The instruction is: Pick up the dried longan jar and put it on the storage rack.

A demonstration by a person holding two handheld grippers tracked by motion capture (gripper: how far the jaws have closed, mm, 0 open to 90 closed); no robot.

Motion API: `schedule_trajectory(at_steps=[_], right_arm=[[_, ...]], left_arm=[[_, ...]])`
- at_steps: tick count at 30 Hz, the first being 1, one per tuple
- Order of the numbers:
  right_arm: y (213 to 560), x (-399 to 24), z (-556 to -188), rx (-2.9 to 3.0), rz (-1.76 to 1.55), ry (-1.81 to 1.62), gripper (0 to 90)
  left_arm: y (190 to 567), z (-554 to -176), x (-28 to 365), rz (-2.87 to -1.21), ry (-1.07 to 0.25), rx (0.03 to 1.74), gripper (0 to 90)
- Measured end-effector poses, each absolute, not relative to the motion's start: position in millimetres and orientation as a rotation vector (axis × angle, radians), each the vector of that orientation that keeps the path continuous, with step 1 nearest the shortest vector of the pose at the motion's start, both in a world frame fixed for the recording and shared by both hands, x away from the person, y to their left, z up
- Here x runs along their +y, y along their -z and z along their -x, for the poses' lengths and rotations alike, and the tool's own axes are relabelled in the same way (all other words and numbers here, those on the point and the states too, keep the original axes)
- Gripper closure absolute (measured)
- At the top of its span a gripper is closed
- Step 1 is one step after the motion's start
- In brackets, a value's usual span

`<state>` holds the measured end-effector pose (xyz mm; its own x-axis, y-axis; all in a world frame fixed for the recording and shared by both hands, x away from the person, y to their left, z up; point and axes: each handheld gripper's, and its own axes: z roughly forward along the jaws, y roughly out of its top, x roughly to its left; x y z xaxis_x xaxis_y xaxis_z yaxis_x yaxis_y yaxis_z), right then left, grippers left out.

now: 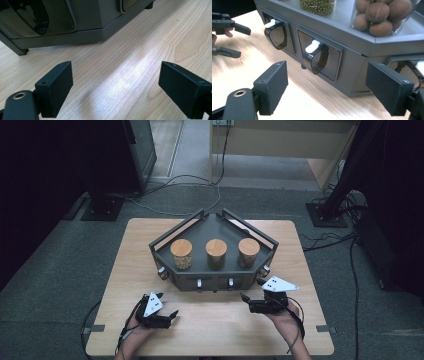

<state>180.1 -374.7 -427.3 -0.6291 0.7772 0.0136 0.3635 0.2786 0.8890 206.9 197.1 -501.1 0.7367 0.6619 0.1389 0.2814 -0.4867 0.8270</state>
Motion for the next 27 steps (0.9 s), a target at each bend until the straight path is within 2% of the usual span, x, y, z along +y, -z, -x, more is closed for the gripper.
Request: schedule_trajectory(at_steps=[27], right_arm=[[469,-389,-175,2.137,-0.948,-1.403,18.2]], left_arm=[[501,-206,194,-2.096,-0.585,0.709,12.2]])
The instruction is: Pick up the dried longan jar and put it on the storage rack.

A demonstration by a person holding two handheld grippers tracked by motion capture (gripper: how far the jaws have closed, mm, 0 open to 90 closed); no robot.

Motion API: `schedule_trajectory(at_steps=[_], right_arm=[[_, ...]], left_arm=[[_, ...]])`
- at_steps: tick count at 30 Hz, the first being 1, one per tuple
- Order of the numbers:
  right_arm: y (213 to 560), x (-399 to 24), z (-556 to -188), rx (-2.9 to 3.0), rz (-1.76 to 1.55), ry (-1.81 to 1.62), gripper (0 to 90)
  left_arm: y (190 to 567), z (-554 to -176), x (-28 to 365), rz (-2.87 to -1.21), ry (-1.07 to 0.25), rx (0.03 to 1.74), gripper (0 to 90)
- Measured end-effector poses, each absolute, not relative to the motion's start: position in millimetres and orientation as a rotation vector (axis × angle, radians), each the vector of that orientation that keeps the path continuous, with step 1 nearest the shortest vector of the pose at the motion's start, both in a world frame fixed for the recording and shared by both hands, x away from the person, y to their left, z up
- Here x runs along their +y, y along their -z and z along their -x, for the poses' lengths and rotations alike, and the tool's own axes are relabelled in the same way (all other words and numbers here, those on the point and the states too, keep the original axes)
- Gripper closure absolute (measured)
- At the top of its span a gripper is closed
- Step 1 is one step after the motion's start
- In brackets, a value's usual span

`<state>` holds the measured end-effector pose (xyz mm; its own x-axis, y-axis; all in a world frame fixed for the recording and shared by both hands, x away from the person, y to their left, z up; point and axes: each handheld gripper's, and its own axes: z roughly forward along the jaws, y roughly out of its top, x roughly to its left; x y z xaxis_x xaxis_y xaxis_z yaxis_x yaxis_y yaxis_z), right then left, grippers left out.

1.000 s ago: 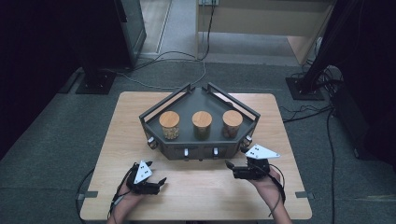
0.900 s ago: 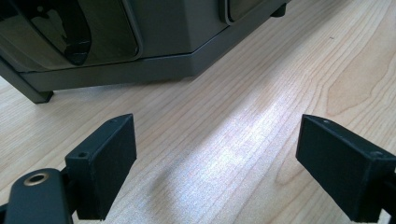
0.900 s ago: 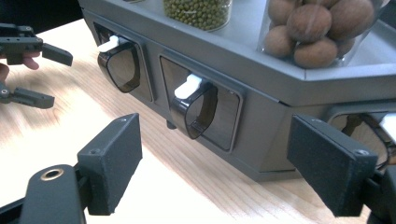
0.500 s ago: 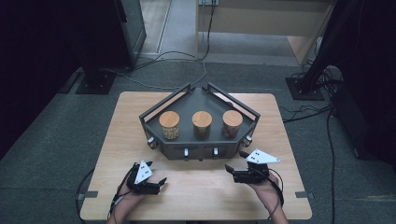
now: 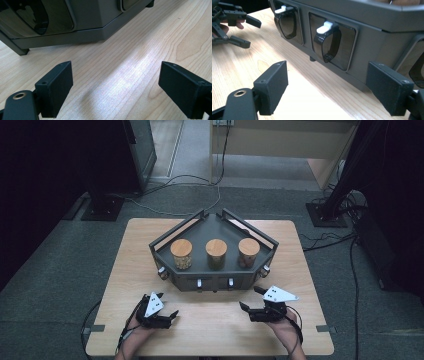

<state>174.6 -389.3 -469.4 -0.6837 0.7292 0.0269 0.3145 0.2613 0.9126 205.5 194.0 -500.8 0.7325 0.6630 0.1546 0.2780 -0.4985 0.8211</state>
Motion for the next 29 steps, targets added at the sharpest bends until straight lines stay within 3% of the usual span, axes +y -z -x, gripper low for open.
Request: schedule_trajectory(at_steps=[29], right_arm=[[502,-393,-172,2.128,-0.951,-1.414,18.2]], left_arm=[[501,-205,194,-2.097,-0.586,0.700,12.1]])
